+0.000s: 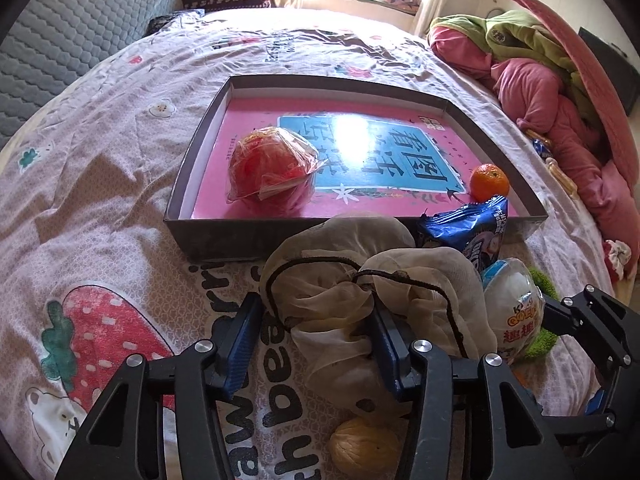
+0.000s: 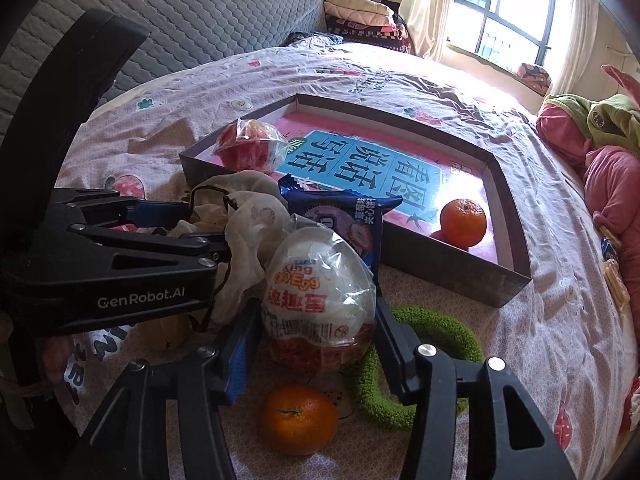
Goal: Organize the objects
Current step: 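Close left tool on cream cloth bag while right tool grasps white egg, then lift cloth bag with left tool over tray while right tool carries egg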
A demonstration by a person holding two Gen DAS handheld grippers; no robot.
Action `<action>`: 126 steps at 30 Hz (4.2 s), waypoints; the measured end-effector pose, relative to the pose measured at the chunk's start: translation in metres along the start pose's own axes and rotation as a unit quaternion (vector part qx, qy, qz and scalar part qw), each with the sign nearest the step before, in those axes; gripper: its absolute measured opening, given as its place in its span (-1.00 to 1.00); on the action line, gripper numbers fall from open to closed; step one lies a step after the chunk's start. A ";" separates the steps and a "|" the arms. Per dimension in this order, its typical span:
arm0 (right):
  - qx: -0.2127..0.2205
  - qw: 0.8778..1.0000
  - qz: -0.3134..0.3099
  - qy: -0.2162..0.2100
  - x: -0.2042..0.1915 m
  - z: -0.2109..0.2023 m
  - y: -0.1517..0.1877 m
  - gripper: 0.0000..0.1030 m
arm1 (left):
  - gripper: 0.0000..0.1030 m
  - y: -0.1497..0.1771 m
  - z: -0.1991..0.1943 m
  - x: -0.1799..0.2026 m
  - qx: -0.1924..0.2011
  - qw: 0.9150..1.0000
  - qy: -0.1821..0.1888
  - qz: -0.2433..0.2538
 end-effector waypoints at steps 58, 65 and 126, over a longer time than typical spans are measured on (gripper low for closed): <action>0.112 0.991 0.066 -0.010 0.027 -0.054 -0.034 0.03 | -0.73 -0.027 -0.092 0.012 0.162 0.986 0.036 -0.007; 0.132 0.989 0.060 0.015 0.032 -0.060 -0.041 0.03 | -0.73 -0.036 -0.099 0.007 0.189 0.981 0.026 -0.014; 0.094 0.977 0.150 0.120 0.156 0.000 -0.056 0.03 | -0.64 -0.102 0.018 0.040 0.098 0.995 0.003 -0.022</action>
Point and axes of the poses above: each gripper's, at about its wrist camera, not at the fingertips, and z roughly the way its jaws point, x to its right, y to its underside, the point moved 6 cm from there along z, roughly the way its jaws point, and after that the axes turned 2 degrees about -z, right-handed, at the moved point
